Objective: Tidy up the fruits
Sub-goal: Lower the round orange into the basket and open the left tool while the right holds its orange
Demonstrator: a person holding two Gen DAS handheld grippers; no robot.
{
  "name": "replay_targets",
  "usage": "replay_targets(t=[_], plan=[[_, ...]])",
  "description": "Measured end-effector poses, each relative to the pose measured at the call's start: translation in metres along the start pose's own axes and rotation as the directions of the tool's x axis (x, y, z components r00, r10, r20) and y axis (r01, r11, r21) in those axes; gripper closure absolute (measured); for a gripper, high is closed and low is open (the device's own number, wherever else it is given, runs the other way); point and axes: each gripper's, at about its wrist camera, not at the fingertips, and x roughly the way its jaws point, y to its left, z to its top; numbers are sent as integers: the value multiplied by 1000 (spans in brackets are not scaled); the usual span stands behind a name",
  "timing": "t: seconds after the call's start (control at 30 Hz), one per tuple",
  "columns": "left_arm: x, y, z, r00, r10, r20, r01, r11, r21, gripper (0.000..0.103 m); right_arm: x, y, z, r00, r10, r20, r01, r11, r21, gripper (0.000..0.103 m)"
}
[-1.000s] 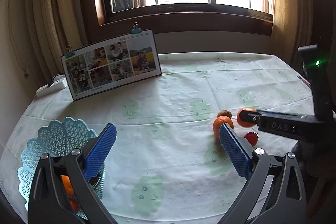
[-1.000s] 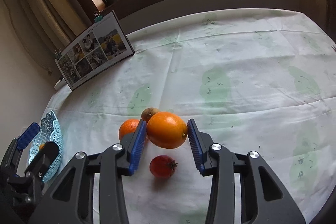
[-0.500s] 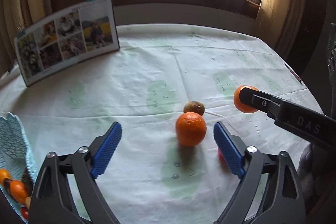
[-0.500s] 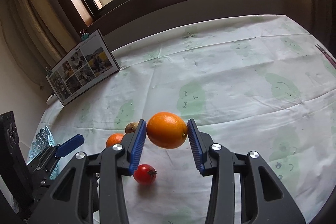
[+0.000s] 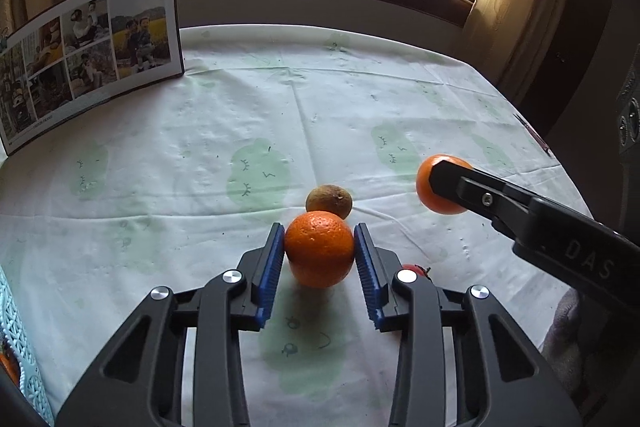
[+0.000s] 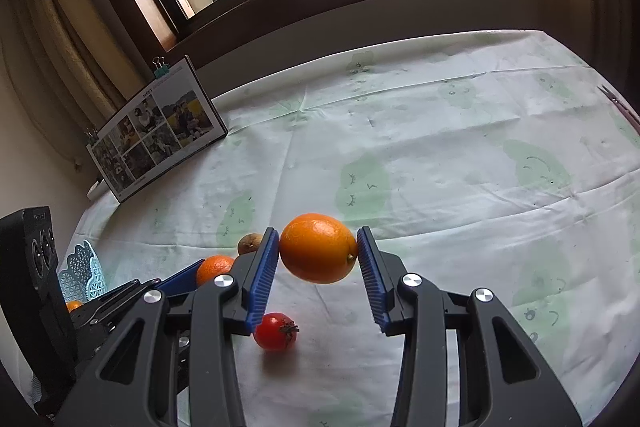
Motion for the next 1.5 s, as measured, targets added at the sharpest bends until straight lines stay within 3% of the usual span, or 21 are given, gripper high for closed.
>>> replay_targets(t=[0.37, 0.57, 0.8, 1.13, 1.43, 1.47, 1.5], plan=[[-51, 7, -10, 987, 125, 105, -125, 992, 1, 66, -6, 7, -3, 1000, 9, 19, -8, 1000, -22, 62], [-84, 23, -17, 964, 207, 166, -204, 978, -39, 66, -8, 11, -5, 1000, 11, 25, -10, 999, -35, 62], [-123, 56, -28, 921, 326, 212, -307, 944, -116, 66, -6, 20, -11, 1000, 20, 12, -19, 998, -60, 62], [-150, 113, -40, 874, 446, 194, -399, 885, -242, 66, -3, 24, -16, 1000, 21, 4, -21, 997, -74, 62], [-148, 147, -46, 855, 497, 150, -437, 846, -306, 65, -1, 27, -19, 1000, 22, -3, -22, 996, -84, 62], [-149, 148, -47, 854, 499, 150, -438, 844, -310, 61, -1, 27, -19, 1000, 22, -4, -23, 996, -85, 62], [-150, 149, -48, 853, 501, 148, -439, 841, -315, 48, 0, 27, -20, 1000, 23, -5, -23, 996, -87, 62]])
